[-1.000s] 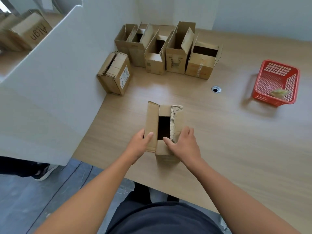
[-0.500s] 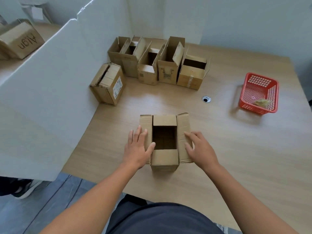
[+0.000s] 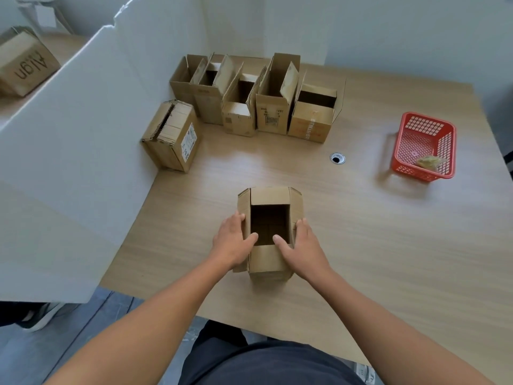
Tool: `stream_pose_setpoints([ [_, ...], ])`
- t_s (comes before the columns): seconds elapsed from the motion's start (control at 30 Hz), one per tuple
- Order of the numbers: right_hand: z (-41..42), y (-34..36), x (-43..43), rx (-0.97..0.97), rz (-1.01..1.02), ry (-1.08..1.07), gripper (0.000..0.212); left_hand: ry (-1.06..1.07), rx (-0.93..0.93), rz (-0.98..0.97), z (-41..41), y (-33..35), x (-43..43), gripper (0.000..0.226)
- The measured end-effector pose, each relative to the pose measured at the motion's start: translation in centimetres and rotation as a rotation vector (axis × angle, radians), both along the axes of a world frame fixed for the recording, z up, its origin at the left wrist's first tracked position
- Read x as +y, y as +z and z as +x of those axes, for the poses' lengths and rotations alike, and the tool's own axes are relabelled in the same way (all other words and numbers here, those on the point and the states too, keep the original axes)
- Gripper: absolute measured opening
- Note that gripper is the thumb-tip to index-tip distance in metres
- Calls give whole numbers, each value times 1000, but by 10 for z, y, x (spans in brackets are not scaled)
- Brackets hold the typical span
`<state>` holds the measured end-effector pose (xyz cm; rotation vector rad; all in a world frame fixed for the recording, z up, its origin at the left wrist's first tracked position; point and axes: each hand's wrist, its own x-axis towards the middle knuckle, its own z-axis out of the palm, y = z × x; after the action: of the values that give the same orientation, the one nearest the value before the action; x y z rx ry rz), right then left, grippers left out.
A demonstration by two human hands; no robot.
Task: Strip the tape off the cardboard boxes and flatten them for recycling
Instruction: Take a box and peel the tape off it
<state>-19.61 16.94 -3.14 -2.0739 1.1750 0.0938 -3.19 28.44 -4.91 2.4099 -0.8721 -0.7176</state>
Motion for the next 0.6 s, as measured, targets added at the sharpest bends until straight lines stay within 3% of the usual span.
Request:
stream_pose_setpoints([
  [0.2,0,-1,7,75,-73,-30,96,-44,-320,-39,17,10,-15,52],
  [0.43,18,2,7,102,-117,-118,94,-266,-435,54,57,22,-61,82],
  [0.6,34,5,-6,151,-72,-117,92,-354,-457,23,87,26,-90,49],
])
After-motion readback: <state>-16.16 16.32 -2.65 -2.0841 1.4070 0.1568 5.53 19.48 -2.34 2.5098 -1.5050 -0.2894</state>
